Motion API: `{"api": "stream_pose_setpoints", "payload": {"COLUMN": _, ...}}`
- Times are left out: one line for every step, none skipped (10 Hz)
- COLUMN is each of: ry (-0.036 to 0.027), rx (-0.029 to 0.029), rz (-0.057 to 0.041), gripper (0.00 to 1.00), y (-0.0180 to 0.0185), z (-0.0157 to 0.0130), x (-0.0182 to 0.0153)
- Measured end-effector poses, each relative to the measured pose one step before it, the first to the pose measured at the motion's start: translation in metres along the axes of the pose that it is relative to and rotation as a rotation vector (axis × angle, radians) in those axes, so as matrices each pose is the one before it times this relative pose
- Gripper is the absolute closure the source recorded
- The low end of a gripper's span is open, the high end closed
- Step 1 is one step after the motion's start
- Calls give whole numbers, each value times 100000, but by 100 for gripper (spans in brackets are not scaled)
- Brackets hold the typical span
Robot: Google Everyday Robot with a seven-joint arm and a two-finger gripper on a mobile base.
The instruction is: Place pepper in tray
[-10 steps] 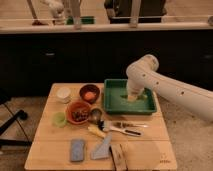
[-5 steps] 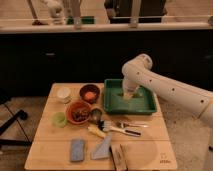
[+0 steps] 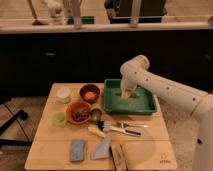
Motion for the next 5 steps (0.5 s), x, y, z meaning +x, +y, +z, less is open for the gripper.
{"api": "stream_pose_setpoints", "payload": {"ry": 14, "rx": -84, "rz": 37, "gripper": 99, "y": -225, "z": 439, "x": -125}}
{"api": "stream_pose_setpoints", "payload": {"ry": -630, "rx": -851, "rz": 353, "gripper": 99, "y": -58, "z": 851, "x": -359}}
{"api": "stream_pose_setpoints", "payload": {"ry": -171, "rx": -252, "rz": 328, "gripper": 99, "y": -190, "z": 488, "x": -117}}
{"api": "stream_pose_setpoints", "payload": {"ry": 13, "rx": -172, "rz": 144, "gripper": 99, "y": -55, "z": 348, "x": 10}}
{"api": "stream_pose_setpoints", "payload": {"ry": -198, "rx": -258, "rz": 646, "gripper": 99, "y": -162, "z": 396, "x": 61}}
